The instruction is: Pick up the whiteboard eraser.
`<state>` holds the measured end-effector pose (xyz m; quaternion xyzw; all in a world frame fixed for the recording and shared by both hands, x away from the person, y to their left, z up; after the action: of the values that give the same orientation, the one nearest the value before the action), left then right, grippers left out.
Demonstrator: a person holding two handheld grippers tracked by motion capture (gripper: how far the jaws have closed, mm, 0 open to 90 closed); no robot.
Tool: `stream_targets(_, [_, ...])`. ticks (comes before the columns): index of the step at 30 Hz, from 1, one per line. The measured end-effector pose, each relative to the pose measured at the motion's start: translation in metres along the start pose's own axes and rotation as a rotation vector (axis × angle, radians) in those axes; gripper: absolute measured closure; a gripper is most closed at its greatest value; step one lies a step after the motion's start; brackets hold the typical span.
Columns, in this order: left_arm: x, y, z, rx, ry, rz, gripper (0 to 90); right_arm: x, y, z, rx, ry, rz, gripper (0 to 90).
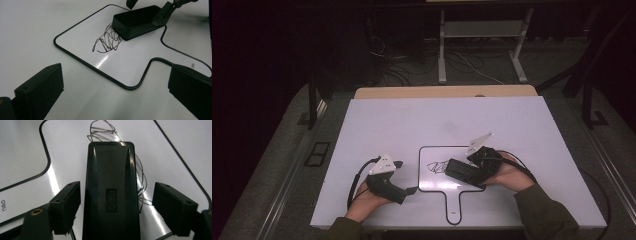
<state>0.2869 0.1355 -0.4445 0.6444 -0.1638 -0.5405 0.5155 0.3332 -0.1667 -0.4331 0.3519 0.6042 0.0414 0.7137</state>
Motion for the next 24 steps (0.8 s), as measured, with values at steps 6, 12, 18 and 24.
stream_targets(6, [0.0001,0.0005,0.0003,0.001,0.002,-0.002,0.0,0.0014,-0.0015,-0.0016,-0.017,-0.015,-0.024,28.3])
stream_targets(12, [-0.0005,0.0006,0.0006,0.002,0.005,-0.002,0.0,0.0036,-0.0011,-0.0026,-0.023,-0.022,-0.026,30.9])
stream_targets(18, [0.0003,0.0005,0.0014,0.0,0.003,-0.002,0.0,0.0054,-0.0018,-0.0031,-0.018,-0.02,-0.042,33.2])
stream_targets(24, [0.0003,0.0008,0.002,0.004,0.002,-0.003,0.0,0.0081,-0.0019,-0.0048,-0.026,-0.02,-0.06,36.4])
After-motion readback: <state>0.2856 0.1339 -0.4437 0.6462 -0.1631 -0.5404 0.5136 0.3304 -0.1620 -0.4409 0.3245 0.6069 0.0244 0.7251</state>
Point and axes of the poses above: each handheld gripper's, and its own axes: x roughly forward along the jaws, y roughly out of its top, z roughly to its right, the point moved 2 cm from there along x, roughly forward along the jaws, and after that the axes turned 2 degrees about -y, right-handed, at the moved point
